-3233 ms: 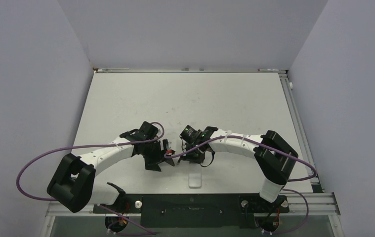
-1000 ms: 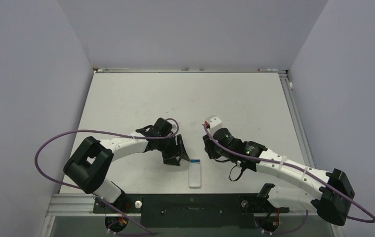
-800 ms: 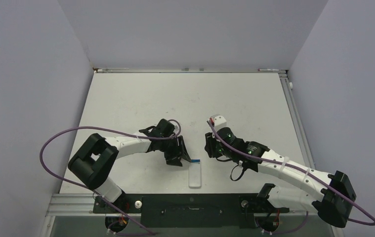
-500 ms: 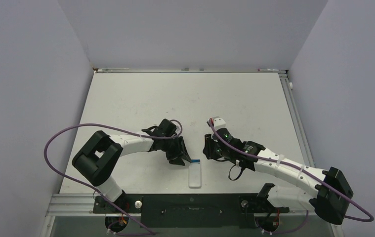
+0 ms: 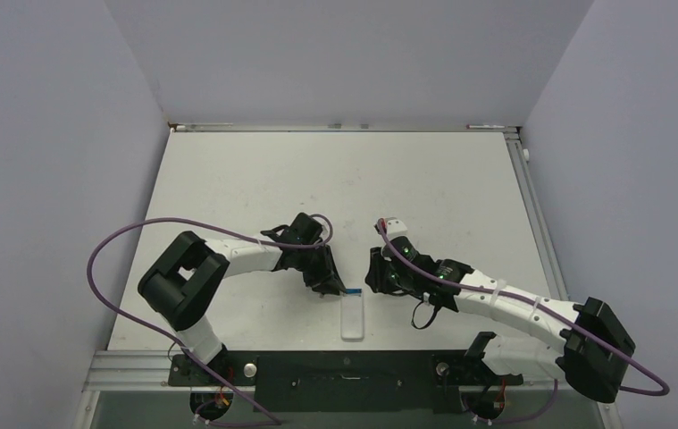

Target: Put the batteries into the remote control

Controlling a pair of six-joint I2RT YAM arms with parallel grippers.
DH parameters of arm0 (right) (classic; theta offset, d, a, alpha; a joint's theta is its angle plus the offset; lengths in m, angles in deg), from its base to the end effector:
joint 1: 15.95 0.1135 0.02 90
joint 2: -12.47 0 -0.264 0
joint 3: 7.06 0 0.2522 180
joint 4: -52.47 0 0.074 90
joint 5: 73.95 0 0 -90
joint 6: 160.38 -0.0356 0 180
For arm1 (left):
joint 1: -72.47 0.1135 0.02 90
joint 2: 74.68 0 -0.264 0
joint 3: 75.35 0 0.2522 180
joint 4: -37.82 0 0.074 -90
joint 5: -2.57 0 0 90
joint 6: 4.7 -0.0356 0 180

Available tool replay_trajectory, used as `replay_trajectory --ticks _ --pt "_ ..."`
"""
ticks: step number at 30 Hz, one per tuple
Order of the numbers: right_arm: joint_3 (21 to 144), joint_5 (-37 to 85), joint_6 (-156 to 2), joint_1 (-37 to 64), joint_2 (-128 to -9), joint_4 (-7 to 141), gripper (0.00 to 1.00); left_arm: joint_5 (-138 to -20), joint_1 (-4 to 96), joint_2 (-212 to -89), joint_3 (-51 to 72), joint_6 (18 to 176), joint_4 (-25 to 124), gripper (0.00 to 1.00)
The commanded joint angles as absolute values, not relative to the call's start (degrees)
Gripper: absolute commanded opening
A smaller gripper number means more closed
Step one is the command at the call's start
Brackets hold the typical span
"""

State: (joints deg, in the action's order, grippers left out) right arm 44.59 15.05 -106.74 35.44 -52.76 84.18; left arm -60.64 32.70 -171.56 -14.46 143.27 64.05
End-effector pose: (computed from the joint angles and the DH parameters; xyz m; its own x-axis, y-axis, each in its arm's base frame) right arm 0.1450 0.1806 0.2161 -0.8158 -0.0716 -0.5739 -0.3601 0.8394 0.4071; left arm 0.2242 -0.2074 0.1338 -0.9817 -0.1676 0.0909 -0.1880 0.7724 -0.6066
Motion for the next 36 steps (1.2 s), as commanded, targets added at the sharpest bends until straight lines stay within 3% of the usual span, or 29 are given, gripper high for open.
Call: replay_trajectory --ticks 1,19,36 --pt "44.0 15.6 -108.2 35.2 -53.2 80.7 0.20 -61.0 32.4 -172.4 -12.3 143.1 61.7 0.20" --pt "44.1 18.1 -110.2 35.2 -57.7 79.7 0.18 -60.7 32.4 -172.6 -12.9 143.2 61.2 0.08" --pt "44.6 19.3 -114.2 35.2 -62.7 77.3 0.17 -60.6 32.5 -171.5 -13.8 143.5 61.1 0.05"
